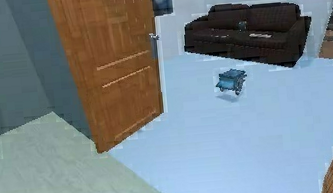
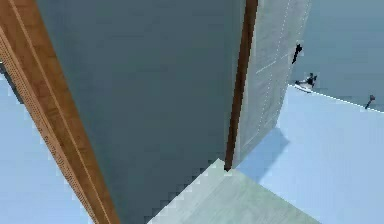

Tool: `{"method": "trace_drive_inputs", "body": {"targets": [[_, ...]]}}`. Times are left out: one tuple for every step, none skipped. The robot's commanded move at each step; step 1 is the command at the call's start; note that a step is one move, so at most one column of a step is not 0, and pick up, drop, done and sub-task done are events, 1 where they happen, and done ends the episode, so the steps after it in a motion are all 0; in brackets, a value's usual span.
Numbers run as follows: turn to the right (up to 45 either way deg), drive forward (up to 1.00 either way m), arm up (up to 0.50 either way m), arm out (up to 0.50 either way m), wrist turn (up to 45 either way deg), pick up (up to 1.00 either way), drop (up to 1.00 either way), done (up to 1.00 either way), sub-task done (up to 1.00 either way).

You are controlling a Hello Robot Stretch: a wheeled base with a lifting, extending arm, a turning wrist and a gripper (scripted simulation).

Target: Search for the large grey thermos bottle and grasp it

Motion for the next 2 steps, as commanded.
{"method": "trace_drive_inputs", "body": {"targets": [[0.0, 0.45, 0.0, 0.0, 0.0, 0.0, 0.0, 0.0, 0.0], [42.0, 0.0, 0.0, 0.0, 0.0, 0.0, 0.0, 0.0, 0.0]]}}
